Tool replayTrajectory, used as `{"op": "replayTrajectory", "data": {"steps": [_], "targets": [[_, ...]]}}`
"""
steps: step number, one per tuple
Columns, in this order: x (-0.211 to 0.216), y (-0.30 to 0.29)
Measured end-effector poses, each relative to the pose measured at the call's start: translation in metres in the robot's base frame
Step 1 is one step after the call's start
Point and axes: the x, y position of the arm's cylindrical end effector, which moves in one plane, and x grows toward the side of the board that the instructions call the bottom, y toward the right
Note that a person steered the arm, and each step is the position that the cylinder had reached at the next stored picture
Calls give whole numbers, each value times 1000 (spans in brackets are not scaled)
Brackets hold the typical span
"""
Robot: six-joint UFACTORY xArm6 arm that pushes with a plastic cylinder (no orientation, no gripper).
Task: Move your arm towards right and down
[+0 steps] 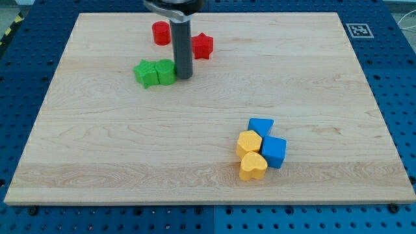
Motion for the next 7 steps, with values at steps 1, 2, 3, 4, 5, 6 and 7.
{"op": "replayTrajectory", "data": {"steps": [1, 2, 3, 4, 5, 6, 7], "targets": [[0, -22], [1, -48], [10, -63], [30, -32], [44, -22], [44, -22], [26, -12]]}}
